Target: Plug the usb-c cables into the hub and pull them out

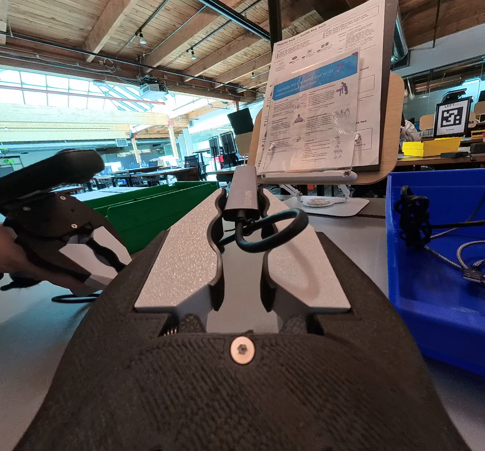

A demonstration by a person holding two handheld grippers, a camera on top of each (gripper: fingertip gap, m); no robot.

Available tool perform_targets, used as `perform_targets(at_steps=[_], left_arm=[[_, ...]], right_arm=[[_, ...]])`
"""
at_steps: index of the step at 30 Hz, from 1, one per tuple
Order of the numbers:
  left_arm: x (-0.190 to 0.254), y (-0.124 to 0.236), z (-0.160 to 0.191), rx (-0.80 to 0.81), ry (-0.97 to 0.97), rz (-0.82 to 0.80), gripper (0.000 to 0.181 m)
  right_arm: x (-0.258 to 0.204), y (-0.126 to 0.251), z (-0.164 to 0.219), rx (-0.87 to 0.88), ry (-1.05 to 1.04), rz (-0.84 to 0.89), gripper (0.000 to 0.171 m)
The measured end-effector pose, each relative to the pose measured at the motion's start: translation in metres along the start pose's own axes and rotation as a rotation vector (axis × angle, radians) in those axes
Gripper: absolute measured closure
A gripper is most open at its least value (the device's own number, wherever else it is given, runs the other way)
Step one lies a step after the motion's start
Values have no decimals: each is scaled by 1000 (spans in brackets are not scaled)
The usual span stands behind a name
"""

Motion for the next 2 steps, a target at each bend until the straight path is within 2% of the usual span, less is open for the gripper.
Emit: perform_targets(at_steps=[1, 2], left_arm=[[0, -1, 0, -2, 14, -4, 180], [-1, -2, -1, -4, 25, -12, 180]], right_arm=[[0, 0, 0, 0, 0, 0, 148], [0, 0, 0, 0, 0, 0, 148]])
Point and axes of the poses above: each gripper's, where its closed fingertips meet, y back along the fingers, z out of its underside, x = y × z across the jaws, the point moved 7 cm from there along y, back along the fingers, and after that the axes turned 3 degrees about y, right-handed, at the moved point
